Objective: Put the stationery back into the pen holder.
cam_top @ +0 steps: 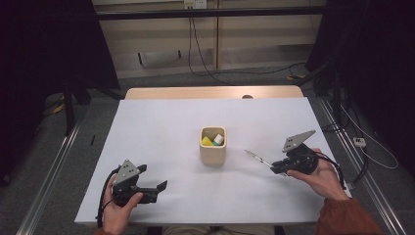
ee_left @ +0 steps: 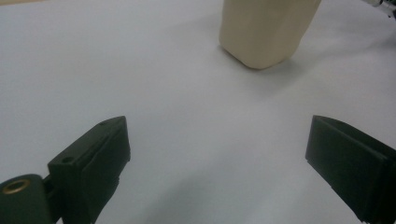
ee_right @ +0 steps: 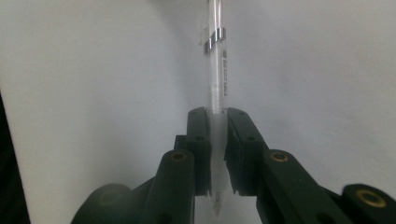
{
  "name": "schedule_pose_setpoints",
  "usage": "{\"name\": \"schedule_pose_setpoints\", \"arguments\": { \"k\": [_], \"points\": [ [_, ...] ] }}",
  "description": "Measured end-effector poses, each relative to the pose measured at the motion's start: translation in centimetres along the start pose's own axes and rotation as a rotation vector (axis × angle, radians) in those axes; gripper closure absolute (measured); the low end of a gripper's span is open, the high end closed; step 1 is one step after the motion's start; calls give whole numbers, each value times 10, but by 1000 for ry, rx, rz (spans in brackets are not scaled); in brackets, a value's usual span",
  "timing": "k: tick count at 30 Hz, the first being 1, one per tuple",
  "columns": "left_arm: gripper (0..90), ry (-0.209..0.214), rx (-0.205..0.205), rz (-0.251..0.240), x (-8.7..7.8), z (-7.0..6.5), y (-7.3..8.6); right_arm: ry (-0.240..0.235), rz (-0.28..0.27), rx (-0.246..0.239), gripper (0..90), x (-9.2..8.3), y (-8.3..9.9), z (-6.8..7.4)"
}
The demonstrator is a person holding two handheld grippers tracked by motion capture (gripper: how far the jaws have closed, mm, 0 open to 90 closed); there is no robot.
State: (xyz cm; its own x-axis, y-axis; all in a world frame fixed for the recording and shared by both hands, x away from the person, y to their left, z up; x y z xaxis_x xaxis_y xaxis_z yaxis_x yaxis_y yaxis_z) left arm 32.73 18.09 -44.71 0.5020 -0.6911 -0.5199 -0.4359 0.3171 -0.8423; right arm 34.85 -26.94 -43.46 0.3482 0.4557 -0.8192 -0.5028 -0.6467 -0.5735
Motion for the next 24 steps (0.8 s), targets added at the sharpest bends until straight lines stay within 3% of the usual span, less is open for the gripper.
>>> {"name": "schedule_pose_setpoints", "arguments": {
  "k": [4, 8, 11, 24],
  "points": [
    [65, 35, 2, 3, 1, -10, -4, -23, 9, -19, 801, 3, -4, 11],
    [61, 28, 82, -32, 5, -20, -8, -30, 12, -46, 801, 6, -11, 19],
    [58, 30, 128, -31, 8, -24, -8, -47, 22, -66, 801, 11, -16, 26],
    [58, 62, 249, 4, 16, -45, -10, -90, 32, -156, 801, 24, -37, 51]
  ]
}}
Point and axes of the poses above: each handheld gripper's, and its own axes: x roughly forward along the jaws, y roughly out of its underside, z roughly to its left, the point moved 4 cm from there along x, roughly forward along the jaws, and after that the axes turned 6 degrees about y, right-handed, at the moved point
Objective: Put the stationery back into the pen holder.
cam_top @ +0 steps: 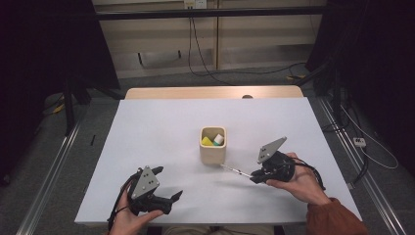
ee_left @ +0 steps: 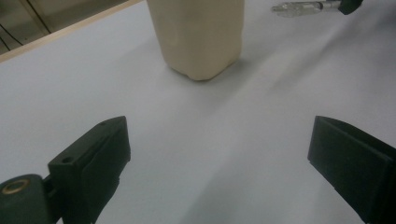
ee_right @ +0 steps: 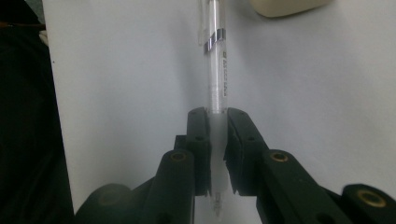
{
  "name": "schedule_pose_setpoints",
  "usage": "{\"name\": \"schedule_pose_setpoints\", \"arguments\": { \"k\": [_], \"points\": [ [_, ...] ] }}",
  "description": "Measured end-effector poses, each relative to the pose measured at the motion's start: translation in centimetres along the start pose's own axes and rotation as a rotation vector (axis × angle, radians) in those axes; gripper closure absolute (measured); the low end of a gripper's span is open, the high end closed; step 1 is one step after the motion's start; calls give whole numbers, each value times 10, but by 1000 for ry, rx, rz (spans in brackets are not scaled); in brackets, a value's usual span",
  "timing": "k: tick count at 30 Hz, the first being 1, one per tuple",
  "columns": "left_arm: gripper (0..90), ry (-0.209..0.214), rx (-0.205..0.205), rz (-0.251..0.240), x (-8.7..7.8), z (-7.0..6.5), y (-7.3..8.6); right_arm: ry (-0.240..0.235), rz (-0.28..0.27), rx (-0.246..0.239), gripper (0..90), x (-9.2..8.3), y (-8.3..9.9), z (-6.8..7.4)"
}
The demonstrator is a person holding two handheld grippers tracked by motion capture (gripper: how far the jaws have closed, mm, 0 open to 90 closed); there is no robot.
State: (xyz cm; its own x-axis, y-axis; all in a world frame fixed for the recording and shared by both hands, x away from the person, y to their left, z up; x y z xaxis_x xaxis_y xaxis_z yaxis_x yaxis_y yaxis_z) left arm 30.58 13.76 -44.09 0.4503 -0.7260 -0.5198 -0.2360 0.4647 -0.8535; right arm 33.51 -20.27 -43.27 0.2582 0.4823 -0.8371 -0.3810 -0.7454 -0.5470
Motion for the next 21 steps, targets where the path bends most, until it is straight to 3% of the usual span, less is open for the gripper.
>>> {"name": "schedule_pose_setpoints", "arguments": {
  "k": [5, 9, 14, 21],
  "points": [
    [58, 17, 41, 31, 2, -4, -3, -18, 3, -6, 801, 7, -9, 2],
    [60, 36, 59, 28, 3, -7, -10, -29, 5, -16, 801, 10, -16, 4],
    [61, 15, 163, 65, 8, -12, -17, -37, 9, -34, 801, 13, -26, 8],
    [66, -3, 253, 99, 17, -18, -23, -59, 16, -63, 802, 20, -38, 14]
  ]
}}
Point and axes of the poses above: each handheld gripper's, and its own axes: x roughly forward along the jaws, y roughly out of its underside, z roughly to its left, the point moved 4 cm from there along x, roughly forward along the jaws, and after that the axes turned 6 degrees about y, right-handed, at the moved point
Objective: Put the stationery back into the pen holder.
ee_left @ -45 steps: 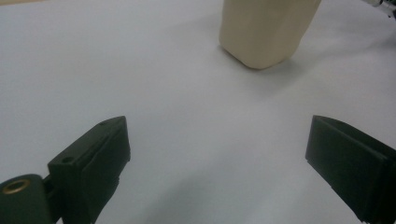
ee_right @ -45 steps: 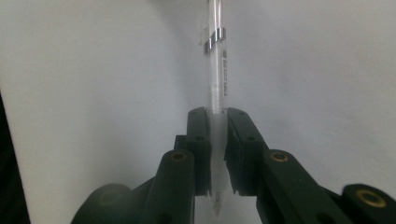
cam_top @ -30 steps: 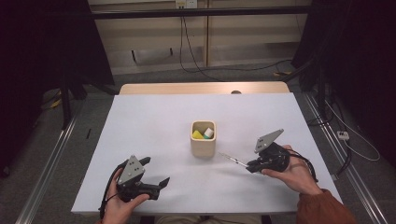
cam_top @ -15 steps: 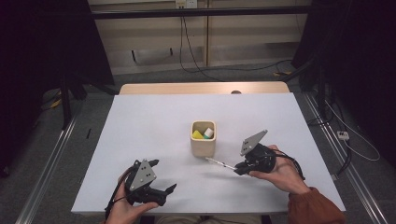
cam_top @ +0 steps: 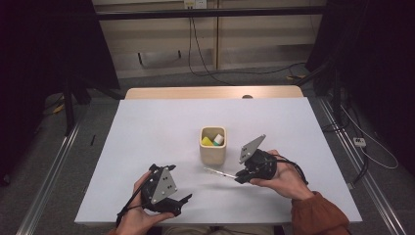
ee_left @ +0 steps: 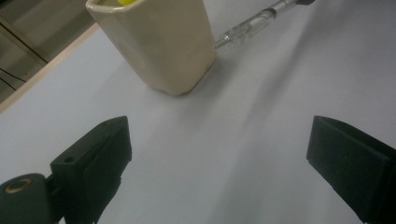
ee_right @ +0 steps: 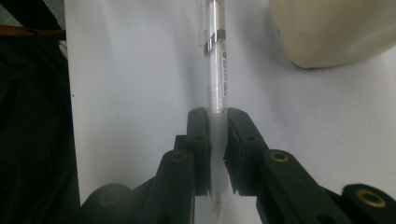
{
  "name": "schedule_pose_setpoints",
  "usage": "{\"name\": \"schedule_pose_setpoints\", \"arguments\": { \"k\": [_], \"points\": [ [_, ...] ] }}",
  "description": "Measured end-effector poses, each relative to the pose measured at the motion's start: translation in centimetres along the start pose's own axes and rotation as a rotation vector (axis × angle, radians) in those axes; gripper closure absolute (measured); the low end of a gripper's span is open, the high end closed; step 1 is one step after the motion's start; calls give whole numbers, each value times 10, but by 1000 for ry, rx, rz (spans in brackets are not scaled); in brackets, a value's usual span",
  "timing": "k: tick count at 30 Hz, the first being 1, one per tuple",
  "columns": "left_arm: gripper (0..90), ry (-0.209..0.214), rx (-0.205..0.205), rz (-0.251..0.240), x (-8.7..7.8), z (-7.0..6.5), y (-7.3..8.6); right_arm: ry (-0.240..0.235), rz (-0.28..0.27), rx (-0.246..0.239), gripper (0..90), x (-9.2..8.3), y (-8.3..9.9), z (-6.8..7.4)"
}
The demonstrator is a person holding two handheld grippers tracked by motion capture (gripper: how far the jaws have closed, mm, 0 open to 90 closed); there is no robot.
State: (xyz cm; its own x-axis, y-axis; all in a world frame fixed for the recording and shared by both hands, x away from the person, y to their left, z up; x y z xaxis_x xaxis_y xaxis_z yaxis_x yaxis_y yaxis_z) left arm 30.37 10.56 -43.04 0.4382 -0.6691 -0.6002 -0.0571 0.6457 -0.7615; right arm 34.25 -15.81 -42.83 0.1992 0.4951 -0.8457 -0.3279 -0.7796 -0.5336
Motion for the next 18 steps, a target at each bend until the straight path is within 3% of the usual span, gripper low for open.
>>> {"name": "schedule_pose_setpoints", "arguments": {
  "k": [3, 7, 11, 18],
  "points": [
    [68, -25, 66, 26, 3, -1, -5, -15, 8, -18, 802, 3, -4, 3],
    [95, -23, 145, 61, 9, -4, -10, -12, 10, -36, 802, 5, -10, 5],
    [95, -37, 190, 80, 16, -8, -13, -7, 13, -39, 802, 6, -15, 6],
    [121, -120, 302, 126, 25, -14, -14, -10, 16, -65, 802, 9, -22, 9]
  ]
}}
Point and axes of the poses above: each handheld gripper's, and its own axes: x roughly forward along the jaws, y roughly out of its underside, z roughly to its left, the point moved 4 cm from there along x, roughly forward along the jaws, and after that the axes turned 6 degrees about y, right-handed, at the moved point
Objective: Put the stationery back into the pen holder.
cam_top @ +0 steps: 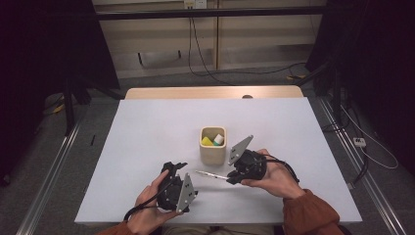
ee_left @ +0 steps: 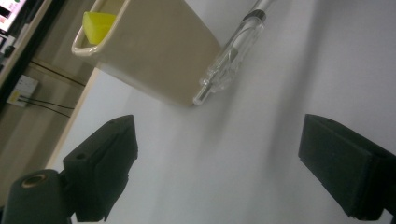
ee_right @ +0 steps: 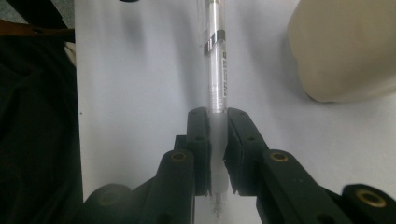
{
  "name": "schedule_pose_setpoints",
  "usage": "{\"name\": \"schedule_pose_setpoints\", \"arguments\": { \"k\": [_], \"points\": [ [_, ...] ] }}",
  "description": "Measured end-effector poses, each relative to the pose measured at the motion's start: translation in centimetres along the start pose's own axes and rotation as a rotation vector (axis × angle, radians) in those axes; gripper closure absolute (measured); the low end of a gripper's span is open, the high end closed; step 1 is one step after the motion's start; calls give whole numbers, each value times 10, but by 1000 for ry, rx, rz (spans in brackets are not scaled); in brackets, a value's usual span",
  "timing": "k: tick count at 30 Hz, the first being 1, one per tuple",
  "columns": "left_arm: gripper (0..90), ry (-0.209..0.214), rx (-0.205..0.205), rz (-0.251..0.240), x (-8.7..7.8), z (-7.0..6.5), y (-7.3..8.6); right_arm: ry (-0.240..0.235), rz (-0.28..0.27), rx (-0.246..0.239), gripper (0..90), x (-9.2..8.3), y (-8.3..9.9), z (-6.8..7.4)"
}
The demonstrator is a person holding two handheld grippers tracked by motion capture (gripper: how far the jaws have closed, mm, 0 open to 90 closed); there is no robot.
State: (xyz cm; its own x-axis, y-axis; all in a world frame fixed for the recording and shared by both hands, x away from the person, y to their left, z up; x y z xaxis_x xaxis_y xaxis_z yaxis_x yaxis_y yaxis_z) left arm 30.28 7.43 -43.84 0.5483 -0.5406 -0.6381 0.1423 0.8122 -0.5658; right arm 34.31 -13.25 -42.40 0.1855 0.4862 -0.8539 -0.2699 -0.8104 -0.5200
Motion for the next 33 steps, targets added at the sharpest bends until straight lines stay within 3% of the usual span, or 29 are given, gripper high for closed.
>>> {"name": "schedule_pose_setpoints", "arguments": {
  "k": [1, 3, 7, 13, 15, 18, 20, 23, 25, 29, 33],
  "points": [
    [122, 3, 44, 29, -1, 1, 0, -1, 1, 1, 801, 0, -1, 1],
    [130, 2, 64, 36, 1, -1, -1, -2, 3, -3, 802, 1, -3, 1],
    [141, -71, 150, 64, 2, -4, -5, -2, 7, -6, 802, 4, -7, 2],
    [172, -120, 176, 63, 4, -7, -6, -8, 3, -22, 802, 6, -14, 4],
    [180, -143, 223, 90, 6, -9, -5, -8, 8, -19, 802, 7, -16, 4],
    [214, -134, 244, 93, 9, -13, -4, -10, 11, -21, 801, 9, -18, 5],
    [216, -159, 273, 105, 11, -15, -3, -9, 12, -20, 802, 11, -19, 5],
    [228, -161, 287, 112, 13, -18, -3, -15, 12, -21, 802, 13, -22, 5],
    [251, -168, 321, 131, 13, -20, -3, -13, 13, -22, 802, 15, -24, 5],
    [280, -171, 328, 126, 16, -24, -4, -13, 17, -28, 801, 19, -28, 5],
    [311, -184, 388, 149, 18, -25, -5, -18, 16, -22, 801, 22, -32, 6]
  ]
}}
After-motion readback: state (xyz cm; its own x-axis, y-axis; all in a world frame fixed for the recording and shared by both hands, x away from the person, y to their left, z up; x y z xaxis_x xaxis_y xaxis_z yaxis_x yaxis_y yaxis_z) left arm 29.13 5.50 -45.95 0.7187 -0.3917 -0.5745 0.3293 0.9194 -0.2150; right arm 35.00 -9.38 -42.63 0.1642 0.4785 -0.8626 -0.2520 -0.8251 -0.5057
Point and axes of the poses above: each handheld gripper's, and its own axes: x roughly forward along the jaws, y roughly out of its underside, z roughly to its left, the point moved 4 cm from there along x, roughly forward along the jaws, and after that the axes turned 6 degrees about y, right-handed, at the moved point
